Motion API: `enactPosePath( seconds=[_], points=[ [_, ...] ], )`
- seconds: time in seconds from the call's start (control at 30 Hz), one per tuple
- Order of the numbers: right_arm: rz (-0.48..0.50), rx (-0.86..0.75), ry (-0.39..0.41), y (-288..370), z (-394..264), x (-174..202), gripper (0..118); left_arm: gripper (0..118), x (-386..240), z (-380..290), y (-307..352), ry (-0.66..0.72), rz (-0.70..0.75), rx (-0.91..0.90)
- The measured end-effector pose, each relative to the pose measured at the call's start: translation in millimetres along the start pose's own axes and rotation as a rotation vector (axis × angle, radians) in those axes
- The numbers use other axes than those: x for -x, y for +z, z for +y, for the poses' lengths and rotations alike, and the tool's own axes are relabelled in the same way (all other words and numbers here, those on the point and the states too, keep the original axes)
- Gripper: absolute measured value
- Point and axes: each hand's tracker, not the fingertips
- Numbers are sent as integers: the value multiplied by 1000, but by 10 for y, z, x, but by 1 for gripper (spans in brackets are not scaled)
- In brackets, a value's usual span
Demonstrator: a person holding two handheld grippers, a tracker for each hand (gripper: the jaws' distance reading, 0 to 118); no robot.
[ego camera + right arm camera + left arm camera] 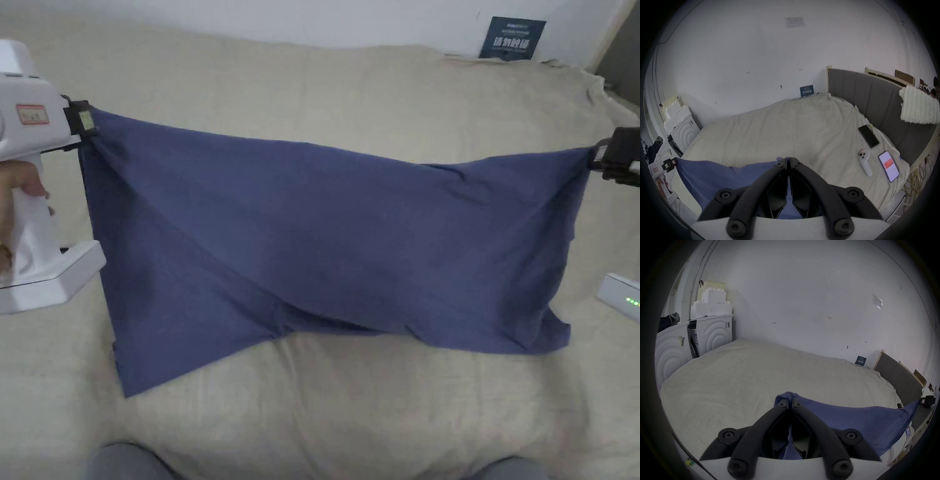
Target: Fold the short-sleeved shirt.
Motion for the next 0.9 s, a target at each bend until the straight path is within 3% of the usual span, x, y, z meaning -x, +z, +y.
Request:
enactPosePath(
  seconds=[0.17,0.37,0.67,0.9],
  points=[
    [-3,-46,-67,337,131,-178,1,0,119,111,193,40,20,-25],
    [-14,-98,-41,696,331,-63,1,0,89,377,361,30,4,-84],
    [-23,-206,37,929,1015,504,1,0,-106,1200,249,33,98,-213],
    [-82,-265,82,682,1695,849,1,0,-334,1863,-225,-19,160,-251]
  ],
)
